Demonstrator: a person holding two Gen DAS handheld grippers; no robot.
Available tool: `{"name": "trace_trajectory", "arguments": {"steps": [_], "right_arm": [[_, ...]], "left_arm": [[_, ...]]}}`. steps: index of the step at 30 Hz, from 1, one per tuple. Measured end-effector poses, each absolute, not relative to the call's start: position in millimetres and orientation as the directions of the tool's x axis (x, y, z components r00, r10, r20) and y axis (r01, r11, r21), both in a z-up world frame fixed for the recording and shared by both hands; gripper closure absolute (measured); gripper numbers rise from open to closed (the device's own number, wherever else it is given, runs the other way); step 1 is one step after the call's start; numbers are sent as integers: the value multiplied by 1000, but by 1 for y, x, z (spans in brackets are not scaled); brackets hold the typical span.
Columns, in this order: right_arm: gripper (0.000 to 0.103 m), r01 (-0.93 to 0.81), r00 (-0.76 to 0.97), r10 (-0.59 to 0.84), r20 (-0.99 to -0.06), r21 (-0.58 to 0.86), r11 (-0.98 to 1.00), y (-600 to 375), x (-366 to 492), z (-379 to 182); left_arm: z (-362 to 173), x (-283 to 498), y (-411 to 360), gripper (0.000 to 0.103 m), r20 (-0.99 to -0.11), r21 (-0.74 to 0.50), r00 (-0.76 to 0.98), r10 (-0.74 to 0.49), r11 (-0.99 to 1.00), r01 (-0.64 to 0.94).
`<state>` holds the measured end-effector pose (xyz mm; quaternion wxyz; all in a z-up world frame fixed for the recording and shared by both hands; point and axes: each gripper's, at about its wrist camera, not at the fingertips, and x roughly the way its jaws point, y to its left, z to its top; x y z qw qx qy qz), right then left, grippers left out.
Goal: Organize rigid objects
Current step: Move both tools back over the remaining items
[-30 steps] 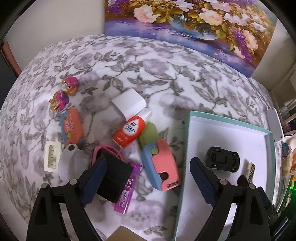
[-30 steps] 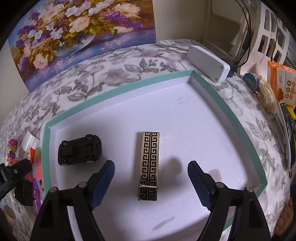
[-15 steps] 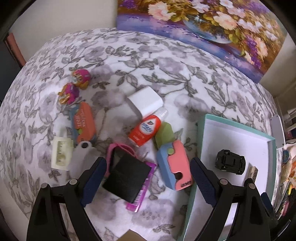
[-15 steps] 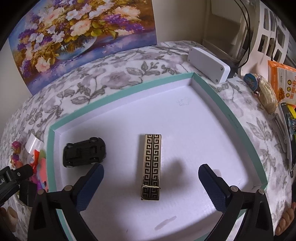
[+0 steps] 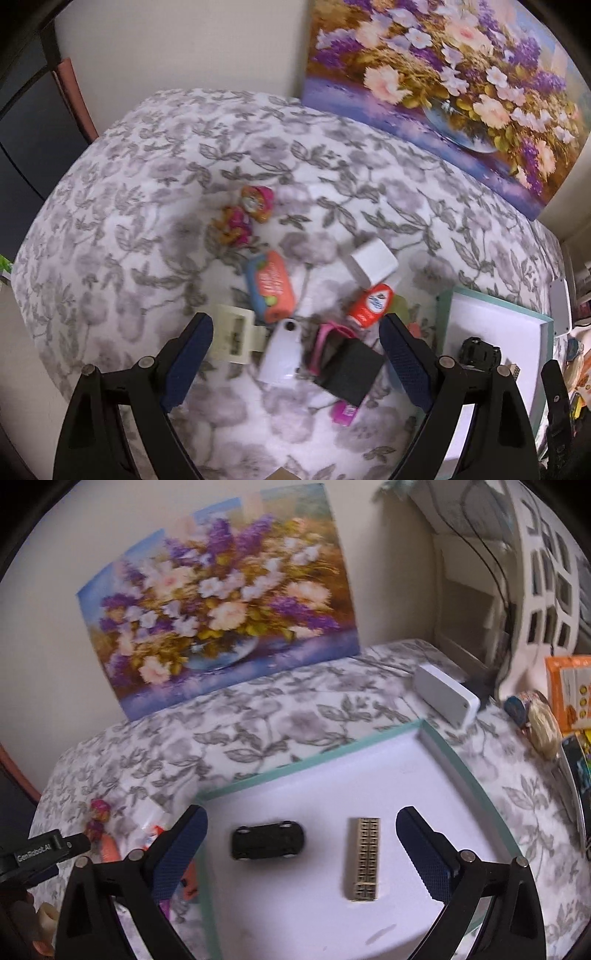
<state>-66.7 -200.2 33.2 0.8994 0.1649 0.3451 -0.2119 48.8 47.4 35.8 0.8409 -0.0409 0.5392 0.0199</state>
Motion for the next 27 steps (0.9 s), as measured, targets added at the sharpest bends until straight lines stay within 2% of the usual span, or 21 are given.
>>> {"name": "trace_trajectory", "arguments": {"steps": [6,13,21,27], "right_arm": [[0,406,692,-201,-693,144,903,-161,-52,45],[0,286,704,-132,-698,109,952,-109,-33,50],[0,230,617,-9,-787,171,958,-72,0,10],[1,225,565,19,-825,176,958,-59,12,-17]], "left_arm": [[48,46,78,11,-898,-98,437,-48,991,-92],[46,48,108,11,-900,-89,435,-15,985,-151],[10,59,126,11,-941,-106,337,-30,972,-210],[-18,65,133,11,-963,-112,268,-40,959,-260]]}}
